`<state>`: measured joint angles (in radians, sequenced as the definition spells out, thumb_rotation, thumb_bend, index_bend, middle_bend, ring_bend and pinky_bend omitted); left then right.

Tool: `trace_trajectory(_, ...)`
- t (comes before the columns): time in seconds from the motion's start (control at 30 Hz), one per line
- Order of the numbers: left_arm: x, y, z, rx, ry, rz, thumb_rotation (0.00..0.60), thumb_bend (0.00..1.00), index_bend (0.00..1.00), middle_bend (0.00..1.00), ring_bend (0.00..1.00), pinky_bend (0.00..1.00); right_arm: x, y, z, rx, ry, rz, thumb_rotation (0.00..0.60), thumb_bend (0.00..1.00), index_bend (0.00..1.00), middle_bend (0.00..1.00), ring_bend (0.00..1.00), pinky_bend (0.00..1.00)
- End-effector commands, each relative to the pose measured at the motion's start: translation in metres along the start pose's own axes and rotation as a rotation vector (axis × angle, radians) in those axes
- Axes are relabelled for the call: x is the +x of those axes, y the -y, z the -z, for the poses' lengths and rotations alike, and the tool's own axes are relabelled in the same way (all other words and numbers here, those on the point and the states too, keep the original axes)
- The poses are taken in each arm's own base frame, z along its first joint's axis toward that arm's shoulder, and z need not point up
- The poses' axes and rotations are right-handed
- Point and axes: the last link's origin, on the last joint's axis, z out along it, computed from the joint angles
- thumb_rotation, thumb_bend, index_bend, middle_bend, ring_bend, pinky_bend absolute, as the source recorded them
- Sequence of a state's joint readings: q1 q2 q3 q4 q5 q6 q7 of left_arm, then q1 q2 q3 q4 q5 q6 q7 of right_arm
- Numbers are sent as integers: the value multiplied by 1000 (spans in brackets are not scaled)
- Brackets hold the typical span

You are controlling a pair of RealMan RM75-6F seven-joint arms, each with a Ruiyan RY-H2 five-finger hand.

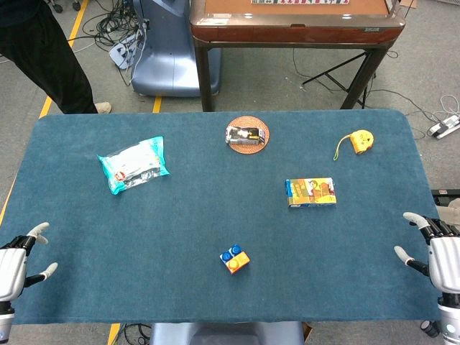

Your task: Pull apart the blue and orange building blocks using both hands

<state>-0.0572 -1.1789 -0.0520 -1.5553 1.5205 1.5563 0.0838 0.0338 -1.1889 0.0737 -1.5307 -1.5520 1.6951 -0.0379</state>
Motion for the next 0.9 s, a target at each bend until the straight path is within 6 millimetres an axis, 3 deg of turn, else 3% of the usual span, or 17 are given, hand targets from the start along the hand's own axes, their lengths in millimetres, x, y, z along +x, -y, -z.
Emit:
trace_trajectory(0.03, 1, -1, -1, 0, -2, 1, 600, 96, 250, 418, 395, 568, -2, 2, -2, 6, 1, -12, 600, 6, 311, 416, 381, 484)
trace_trajectory(0.17, 2, -3, -1, -7, 0, -7, 600, 96, 250, 418, 395, 568, -5, 10, -11, 47, 7, -40, 600, 5, 312, 421, 381, 501)
trace_trajectory(0.27, 1, -4, 1, -5, 2, -5, 600, 96, 250, 418, 395, 568, -7, 23, -19, 104, 22, -66, 600, 5, 321, 468, 445, 603)
trace_trajectory(0.4, -1, -4, 4, -1, 12, -6, 600, 96, 251, 418, 395, 581, -15, 54, -35, 222, 85, -92, 600, 0, 322, 736, 718, 826)
trace_trajectory(0.53, -2, -3, 7, -2, 17, -15, 600, 96, 253, 417, 395, 635, -23, 90, -48, 339, 150, -80, 600, 0, 322, 970, 924, 961)
trace_trajectory(0.63, -3, -2, 9, 2, 21, -11, 600, 96, 253, 418, 395, 646, -30, 120, -56, 424, 194, -80, 600, 0, 322, 1000, 995, 999)
trace_trajectory(0.9, -7, 5, 14, 21, 26, -2, 600, 96, 253, 418, 395, 657, -52, 188, -67, 596, 313, -44, 600, 0, 322, 1000, 1000, 1000)
